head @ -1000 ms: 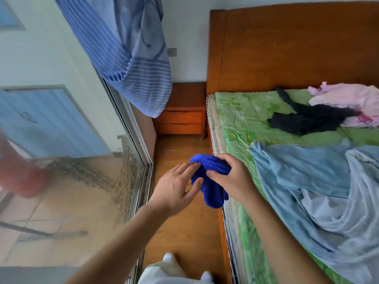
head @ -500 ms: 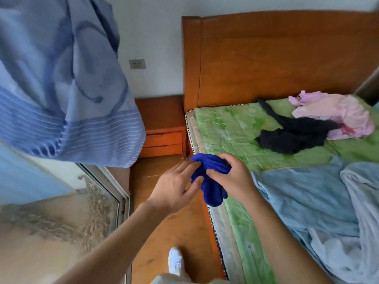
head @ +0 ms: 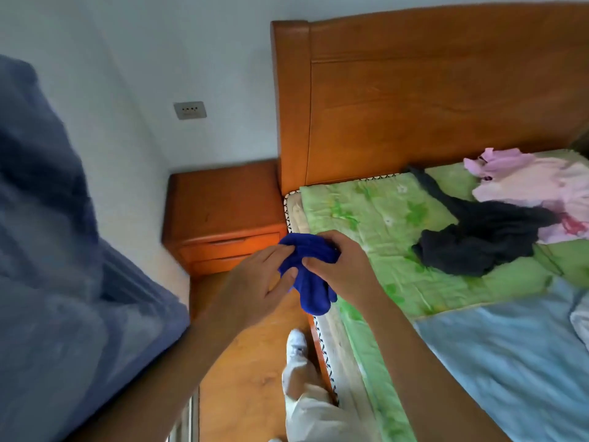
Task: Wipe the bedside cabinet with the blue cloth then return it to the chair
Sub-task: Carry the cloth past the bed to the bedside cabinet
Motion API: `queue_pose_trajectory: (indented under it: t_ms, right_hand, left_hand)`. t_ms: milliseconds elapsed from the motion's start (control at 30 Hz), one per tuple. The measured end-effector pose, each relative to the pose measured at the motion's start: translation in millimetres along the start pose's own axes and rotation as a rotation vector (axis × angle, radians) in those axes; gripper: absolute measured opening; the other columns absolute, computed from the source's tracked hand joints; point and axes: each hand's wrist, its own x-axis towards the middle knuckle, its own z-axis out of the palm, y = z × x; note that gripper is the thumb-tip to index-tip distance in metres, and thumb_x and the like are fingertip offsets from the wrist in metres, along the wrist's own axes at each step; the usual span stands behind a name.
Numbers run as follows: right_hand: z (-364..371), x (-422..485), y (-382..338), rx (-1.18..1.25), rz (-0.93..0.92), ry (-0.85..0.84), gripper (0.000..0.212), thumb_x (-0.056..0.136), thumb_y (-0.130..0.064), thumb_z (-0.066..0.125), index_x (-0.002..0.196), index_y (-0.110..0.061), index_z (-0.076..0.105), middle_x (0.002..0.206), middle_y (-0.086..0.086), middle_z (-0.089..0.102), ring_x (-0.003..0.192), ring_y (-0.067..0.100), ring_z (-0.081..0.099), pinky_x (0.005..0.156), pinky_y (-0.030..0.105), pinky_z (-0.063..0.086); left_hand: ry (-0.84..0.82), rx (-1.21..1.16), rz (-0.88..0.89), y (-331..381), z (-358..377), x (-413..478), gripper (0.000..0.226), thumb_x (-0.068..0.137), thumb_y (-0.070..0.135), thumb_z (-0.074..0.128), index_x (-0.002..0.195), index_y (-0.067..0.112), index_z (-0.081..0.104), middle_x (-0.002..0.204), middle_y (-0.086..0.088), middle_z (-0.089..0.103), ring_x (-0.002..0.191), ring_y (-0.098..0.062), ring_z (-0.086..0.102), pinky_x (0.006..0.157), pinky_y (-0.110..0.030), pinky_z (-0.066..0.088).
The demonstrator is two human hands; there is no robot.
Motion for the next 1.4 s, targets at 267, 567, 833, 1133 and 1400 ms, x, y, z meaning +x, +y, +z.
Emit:
queue_pose_trajectory:
  t_ms: [267,567,833,1133,1400]
  right_hand:
    - [39,177,5,-0.004,0.049,-0.133,0.031,0.068,-0.038,0.073,0.098,-0.032,0.066,0.088,-0.012,0.071,0.085,0.01,0.068,0.083,0.042,0.058]
    - [100,324,11,-0.046,0.062,-0.242,0.029,0.077,-0.026,0.078,0.103,-0.029,0.066,0.09,-0.011,0.071,0.084,0.007,0.067,0.08,0.036,0.057]
    - [167,413,34,-0.112,0.12,-0.302,0.032,0.078,-0.025,0.079,0.106,-0.03,0.065,0.09,-0.014,0.068,0.087,0.004,0.065,0.078,0.028,0.054]
    - [272,506,76,-0.177,0.179,-0.332,0.036,0.083,-0.028,0.08,0.114,-0.027,0.063,0.099,-0.015,0.065,0.092,0.002,0.061,0.081,0.025,0.05]
    - [356,581,206,-0.3,0.206,-0.425,0.035,0.085,-0.029,0.077,0.116,-0.023,0.063,0.098,-0.01,0.065,0.093,0.01,0.063,0.073,0.019,0.045]
  left_hand:
    - [0.007,-0.014,-0.252,-98,5,116,0.057,0.098,0.05,0.036,0.136,0.012,0.057,0.134,-0.002,0.062,0.119,-0.018,0.058,0.098,-0.032,0.046]
    - [-0.013,-0.019,-0.324,-209,-6,205,0.053,0.098,0.043,0.039,0.132,0.008,0.06,0.128,-0.007,0.065,0.117,-0.02,0.06,0.098,-0.03,0.045]
    - [-0.061,-0.055,-0.323,-317,6,239,0.051,0.1,0.041,0.039,0.13,0.006,0.059,0.123,-0.009,0.066,0.109,-0.021,0.062,0.09,-0.032,0.049]
    - [-0.123,-0.071,-0.398,-459,44,261,0.052,0.101,0.043,0.038,0.136,0.008,0.053,0.132,-0.01,0.062,0.117,-0.021,0.058,0.098,-0.026,0.039]
    - [-0.241,0.021,-0.423,-579,142,258,0.051,0.099,0.04,0.038,0.133,0.007,0.057,0.128,-0.014,0.064,0.109,-0.03,0.061,0.093,-0.042,0.048]
